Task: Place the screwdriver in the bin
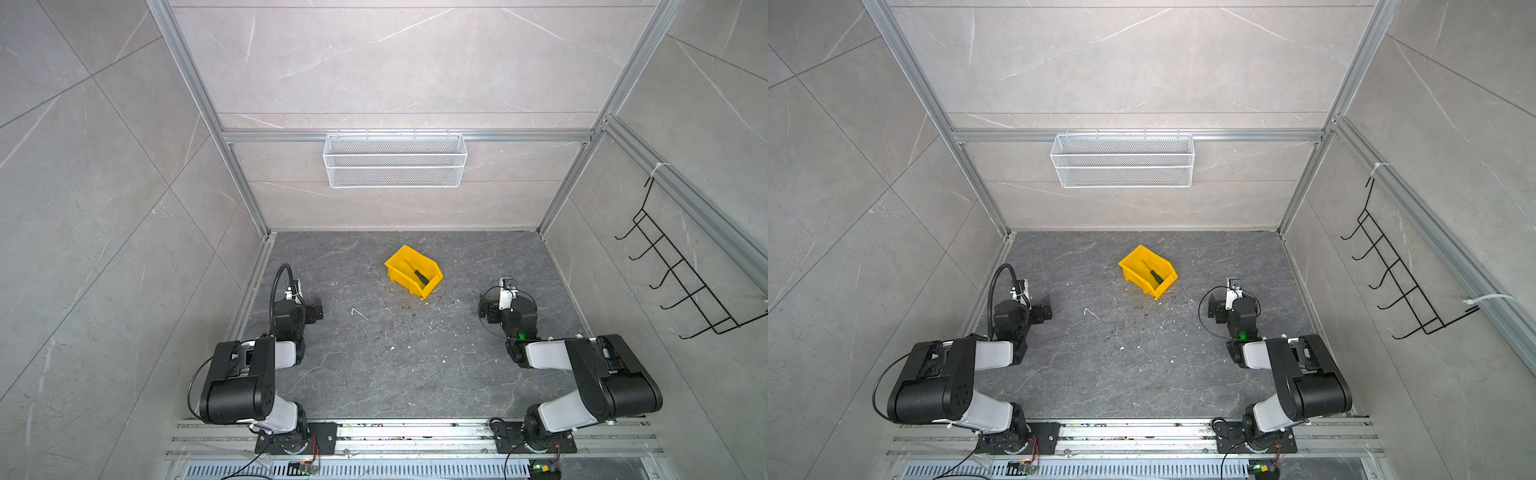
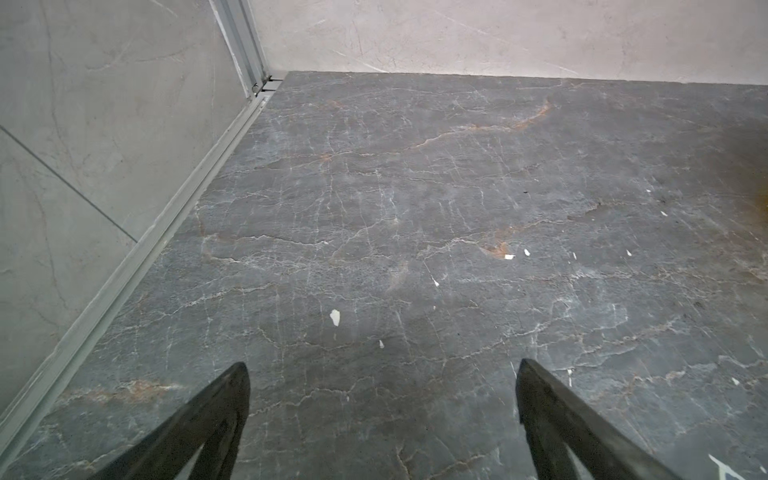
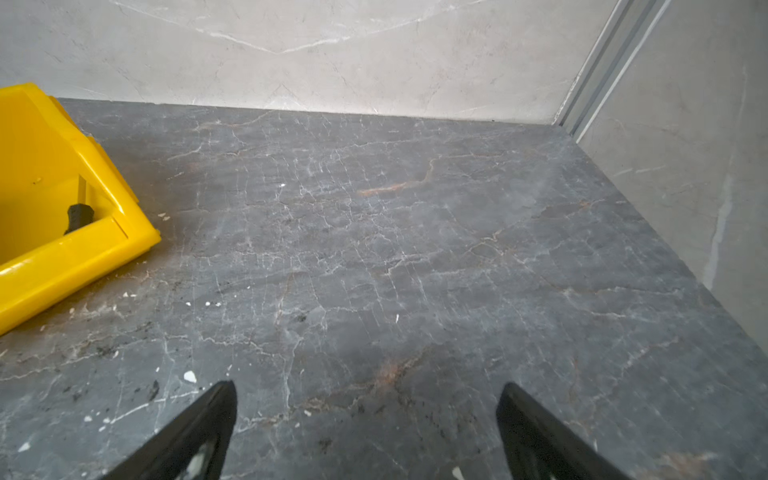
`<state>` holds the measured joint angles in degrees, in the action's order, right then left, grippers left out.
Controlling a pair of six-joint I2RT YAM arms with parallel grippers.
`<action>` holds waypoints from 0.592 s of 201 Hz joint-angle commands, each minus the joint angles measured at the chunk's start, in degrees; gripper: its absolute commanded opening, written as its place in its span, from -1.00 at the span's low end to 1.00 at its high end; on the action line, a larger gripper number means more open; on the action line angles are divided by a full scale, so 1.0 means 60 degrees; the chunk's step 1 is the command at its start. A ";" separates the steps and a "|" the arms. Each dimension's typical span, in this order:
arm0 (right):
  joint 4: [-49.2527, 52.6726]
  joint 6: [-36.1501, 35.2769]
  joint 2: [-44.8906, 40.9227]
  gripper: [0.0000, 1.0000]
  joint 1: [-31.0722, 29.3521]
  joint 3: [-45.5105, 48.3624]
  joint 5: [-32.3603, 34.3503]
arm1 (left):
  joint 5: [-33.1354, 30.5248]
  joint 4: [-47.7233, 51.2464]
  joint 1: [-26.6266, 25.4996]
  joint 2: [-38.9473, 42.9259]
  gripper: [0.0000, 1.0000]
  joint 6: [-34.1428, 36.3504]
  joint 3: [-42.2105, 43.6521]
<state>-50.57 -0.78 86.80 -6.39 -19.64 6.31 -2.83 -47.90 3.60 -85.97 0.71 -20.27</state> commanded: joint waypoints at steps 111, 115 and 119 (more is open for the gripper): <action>0.0049 0.0141 0.0012 0.98 0.0011 -0.0147 0.0092 | 0.0175 0.0031 0.0016 -0.0012 1.00 -0.0217 -0.0136; 0.0049 0.0144 0.0006 0.98 0.0011 -0.0153 0.0092 | 0.0175 0.0037 0.0023 -0.0012 1.00 -0.0221 -0.0130; 0.0049 0.0140 0.0006 0.98 0.0009 -0.0154 0.0092 | 0.0169 0.0040 0.0024 -0.0012 1.00 -0.0221 -0.0128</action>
<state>-50.41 -0.80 86.80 -6.39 -19.64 6.28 -2.44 -46.28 3.62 -85.97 0.10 -20.27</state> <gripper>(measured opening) 0.990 0.999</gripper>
